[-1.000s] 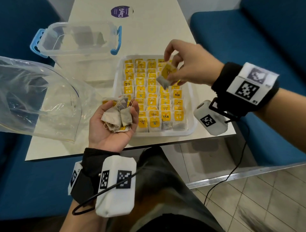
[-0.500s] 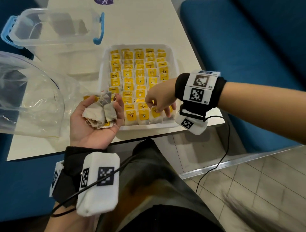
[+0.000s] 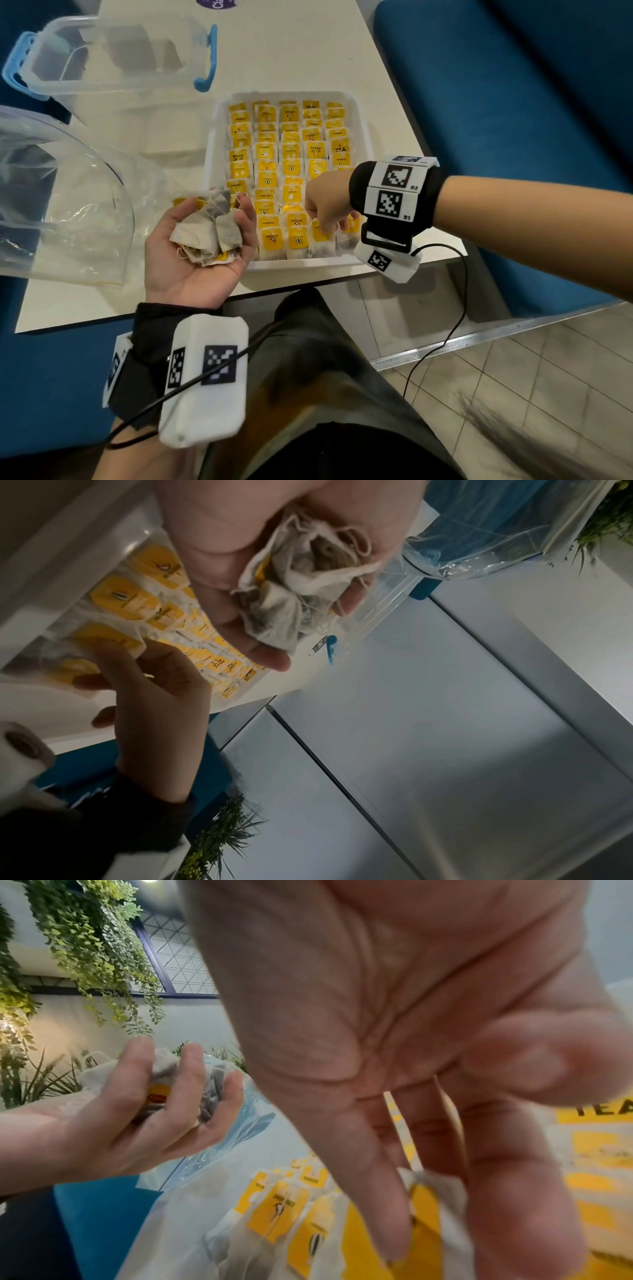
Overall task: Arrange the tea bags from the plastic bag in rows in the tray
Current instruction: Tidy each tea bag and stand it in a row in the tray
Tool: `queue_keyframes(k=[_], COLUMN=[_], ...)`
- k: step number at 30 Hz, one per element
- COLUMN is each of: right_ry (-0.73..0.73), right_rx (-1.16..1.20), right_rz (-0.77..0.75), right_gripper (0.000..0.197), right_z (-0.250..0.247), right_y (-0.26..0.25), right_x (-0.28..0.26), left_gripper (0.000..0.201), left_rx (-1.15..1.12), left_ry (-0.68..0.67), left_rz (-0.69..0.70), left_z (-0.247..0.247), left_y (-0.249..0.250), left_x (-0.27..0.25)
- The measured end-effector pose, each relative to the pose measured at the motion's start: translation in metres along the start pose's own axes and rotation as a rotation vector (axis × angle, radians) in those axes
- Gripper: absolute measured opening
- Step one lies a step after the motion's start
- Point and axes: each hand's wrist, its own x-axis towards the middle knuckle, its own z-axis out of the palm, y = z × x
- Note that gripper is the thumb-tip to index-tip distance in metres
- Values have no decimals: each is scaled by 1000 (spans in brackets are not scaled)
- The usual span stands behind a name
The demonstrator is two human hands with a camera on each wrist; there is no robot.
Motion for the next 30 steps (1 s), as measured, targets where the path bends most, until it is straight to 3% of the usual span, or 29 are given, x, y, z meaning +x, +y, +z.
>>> queue_keyframes(k=[6, 11, 15, 20, 26, 30], right_ry=[31, 49, 79, 95, 51, 87], right_rx=[-31, -23, -45, -51, -62, -22], right_rz=[50, 51, 38, 22, 18, 20], right_gripper=[32, 15, 23, 11, 24, 19], right_z=[0, -3, -2, -2, -4, -11], right_y=[-1, -1, 0, -2, -5, -4], right_x=[2, 3, 5, 4, 4, -1], left_gripper=[31, 32, 35, 29, 28, 30], left_rx=[2, 4, -11, 3, 10, 8], left_ry=[3, -12, -30, -34, -33, -35], left_rz=[-9, -14, -18, -26, -17, -22], left_z=[0, 0, 0, 0, -1, -1], left_y=[0, 0, 0, -1, 0, 0], left_x=[1, 1, 1, 1, 1, 0])
